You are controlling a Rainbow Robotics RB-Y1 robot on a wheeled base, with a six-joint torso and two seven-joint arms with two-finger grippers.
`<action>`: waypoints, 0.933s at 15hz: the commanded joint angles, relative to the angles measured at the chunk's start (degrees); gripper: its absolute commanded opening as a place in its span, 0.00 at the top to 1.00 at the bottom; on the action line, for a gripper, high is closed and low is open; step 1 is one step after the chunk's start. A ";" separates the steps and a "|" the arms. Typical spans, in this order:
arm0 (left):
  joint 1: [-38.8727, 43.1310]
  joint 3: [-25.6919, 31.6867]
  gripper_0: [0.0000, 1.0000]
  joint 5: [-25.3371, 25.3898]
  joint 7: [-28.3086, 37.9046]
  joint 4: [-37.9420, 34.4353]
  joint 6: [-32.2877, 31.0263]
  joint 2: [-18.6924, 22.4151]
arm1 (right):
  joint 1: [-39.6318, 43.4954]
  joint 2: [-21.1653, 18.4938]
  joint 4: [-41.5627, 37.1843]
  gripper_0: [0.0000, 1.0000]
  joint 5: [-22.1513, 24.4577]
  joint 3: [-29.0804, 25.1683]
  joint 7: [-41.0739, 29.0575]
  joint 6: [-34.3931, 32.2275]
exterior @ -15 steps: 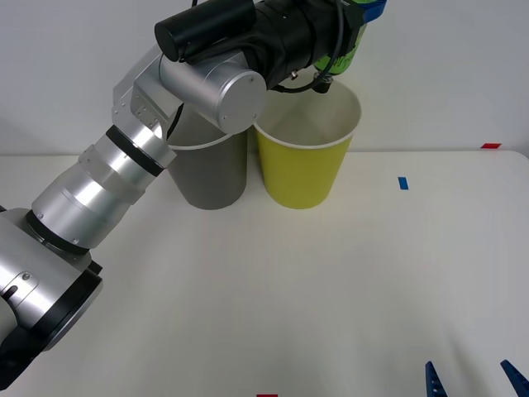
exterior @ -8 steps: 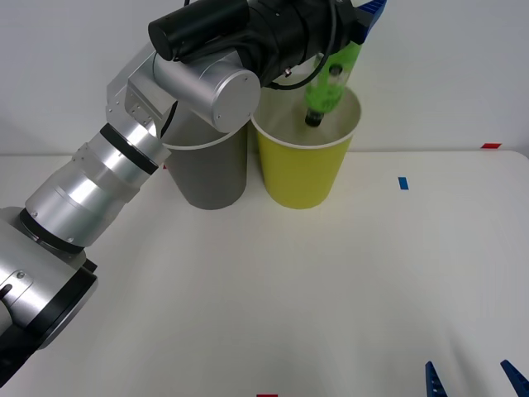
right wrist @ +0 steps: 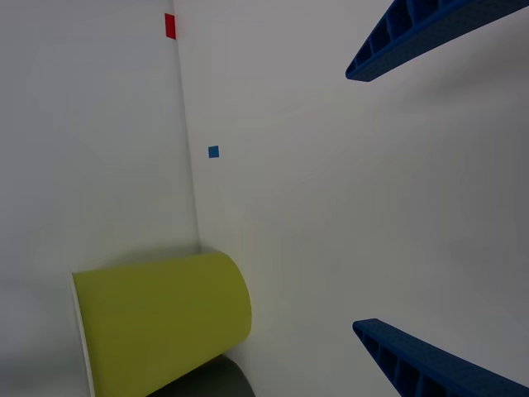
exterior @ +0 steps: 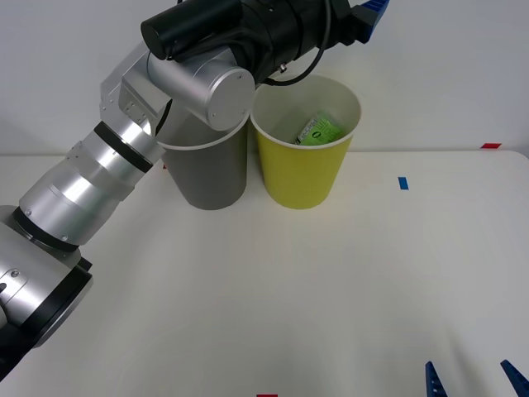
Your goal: Put cans in the gray bin and PET bottles in the light green bin.
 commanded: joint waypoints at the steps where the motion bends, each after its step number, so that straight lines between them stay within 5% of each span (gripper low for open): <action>1: 0.27 1.35 0.00 0.60 0.90 -4.99 8.30 1.34 | 0.00 0.00 0.00 0.00 0.00 0.00 0.00 0.00; 9: 8.97 15.59 0.00 -0.98 0.90 -27.93 34.67 3.98 | 0.00 0.00 0.00 0.00 0.00 0.00 0.00 0.00; 14: 18.64 23.68 0.00 -2.30 0.55 -40.94 40.29 4.59 | 0.00 0.00 0.00 0.00 0.00 0.00 0.00 0.00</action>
